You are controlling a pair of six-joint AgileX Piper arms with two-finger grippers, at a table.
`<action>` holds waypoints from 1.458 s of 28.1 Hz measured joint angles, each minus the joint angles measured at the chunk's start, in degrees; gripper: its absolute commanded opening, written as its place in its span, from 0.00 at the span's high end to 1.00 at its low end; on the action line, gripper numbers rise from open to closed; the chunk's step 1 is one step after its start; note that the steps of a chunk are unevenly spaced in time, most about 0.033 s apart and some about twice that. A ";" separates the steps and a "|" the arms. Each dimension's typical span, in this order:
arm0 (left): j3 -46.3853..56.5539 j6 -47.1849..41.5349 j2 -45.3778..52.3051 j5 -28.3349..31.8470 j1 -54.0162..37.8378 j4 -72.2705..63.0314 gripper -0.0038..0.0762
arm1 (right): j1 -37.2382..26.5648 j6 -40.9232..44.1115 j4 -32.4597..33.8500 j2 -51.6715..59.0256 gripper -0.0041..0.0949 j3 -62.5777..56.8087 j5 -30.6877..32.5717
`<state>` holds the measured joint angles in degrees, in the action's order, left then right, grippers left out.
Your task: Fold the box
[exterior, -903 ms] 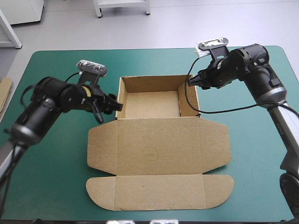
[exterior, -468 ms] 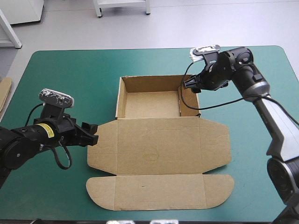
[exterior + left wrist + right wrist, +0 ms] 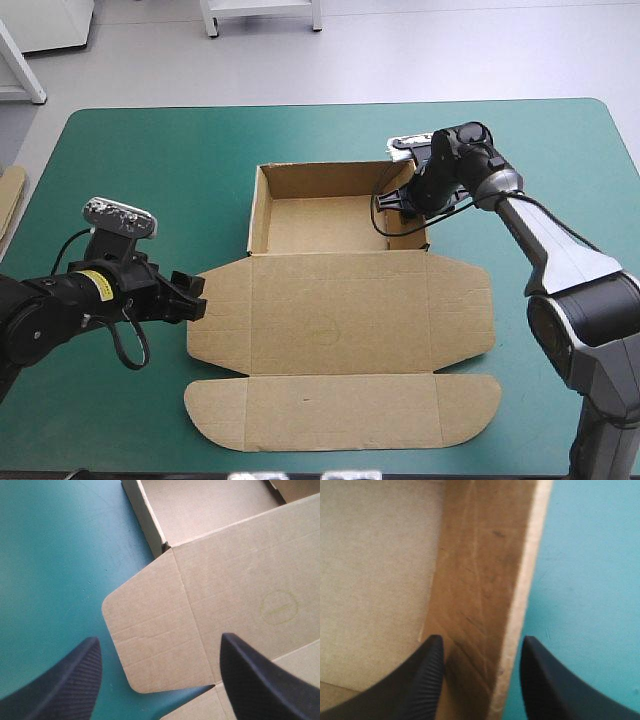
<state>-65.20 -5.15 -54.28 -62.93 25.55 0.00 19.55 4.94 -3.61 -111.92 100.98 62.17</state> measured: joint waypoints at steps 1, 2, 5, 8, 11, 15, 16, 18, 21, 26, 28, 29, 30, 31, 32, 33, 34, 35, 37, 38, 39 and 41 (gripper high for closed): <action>0.00 0.00 0.00 0.00 0.00 0.00 0.35 | 0.00 -0.81 -0.59 -0.17 0.96 0.06 0.29; 0.00 0.00 0.00 -0.03 0.00 0.00 0.35 | 0.00 -1.79 -0.84 -0.29 0.97 0.11 0.70; 0.00 0.00 0.00 -0.07 0.00 0.95 0.35 | 0.00 -2.94 -0.03 -0.37 0.97 0.17 1.64; 0.00 0.00 0.00 -0.07 0.00 1.53 0.35 | 0.12 -2.70 3.61 -0.29 0.98 0.28 2.26; 0.00 0.00 0.00 -0.68 0.00 1.54 0.35 | -0.75 -2.70 9.92 0.20 0.98 0.28 3.92; 0.00 0.04 0.00 -2.28 0.00 1.58 0.35 | -6.81 -3.74 13.39 1.78 0.98 0.28 4.13; 0.00 0.04 0.00 -2.61 0.00 1.58 0.35 | -9.12 -4.39 14.34 2.20 0.98 0.28 4.13; 0.00 0.18 0.00 -2.99 0.00 1.58 0.35 | -13.59 -5.51 16.09 2.65 0.98 0.28 4.00; 0.00 0.64 0.00 -3.11 0.00 1.53 0.35 | -21.64 -6.94 16.77 2.71 0.98 0.28 2.59; 0.00 1.14 0.00 -3.58 0.00 1.53 0.35 | -32.89 -8.40 16.90 2.65 0.98 0.16 -1.16; 0.00 1.38 0.00 -3.64 0.00 1.59 0.35 | -37.06 -8.75 17.01 2.36 0.98 0.16 -2.02; 0.00 1.51 0.00 -3.64 0.00 1.59 0.35 | -38.92 -8.80 17.07 1.99 0.98 0.16 -2.18; 0.00 1.51 0.00 -3.64 0.00 1.59 0.35 | -40.26 -8.85 17.07 1.49 0.98 0.16 -2.28; 0.00 1.51 0.00 -3.64 0.00 1.59 0.35 | -41.75 -8.92 16.97 0.88 0.98 0.16 -2.33; 0.00 1.56 0.00 -3.64 0.00 1.59 0.35 | -42.98 -8.99 16.56 0.17 0.98 0.16 -2.33; 0.00 1.56 0.00 -3.64 0.00 1.59 0.35 | -43.90 -9.20 16.05 -0.60 0.98 0.16 -2.33; 0.00 1.56 0.00 -3.64 0.00 1.59 0.35 | -44.40 -9.41 15.57 -1.19 0.98 0.16 -2.33; 0.00 1.56 0.00 -3.64 0.00 1.59 0.35 | -44.72 -9.57 15.32 -1.85 0.97 0.16 -2.33; 0.00 1.56 0.00 -3.69 0.00 1.59 0.35 | -44.80 -9.56 15.43 -2.28 0.92 0.16 -2.47; 0.00 1.56 0.00 -3.77 0.00 1.59 0.35 | -44.80 -9.56 15.50 -2.28 0.83 0.16 -2.54; 0.00 1.56 0.00 -3.90 0.00 1.59 0.35 | -44.80 -9.22 15.70 -2.28 0.72 0.16 -2.54; 0.00 1.56 0.00 -3.90 0.00 1.59 0.35 | -44.80 -8.72 16.96 -2.28 0.47 0.16 -3.09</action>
<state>-65.20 -3.59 -54.28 -66.83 25.55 1.59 -25.24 -3.78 13.36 -114.20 101.14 59.07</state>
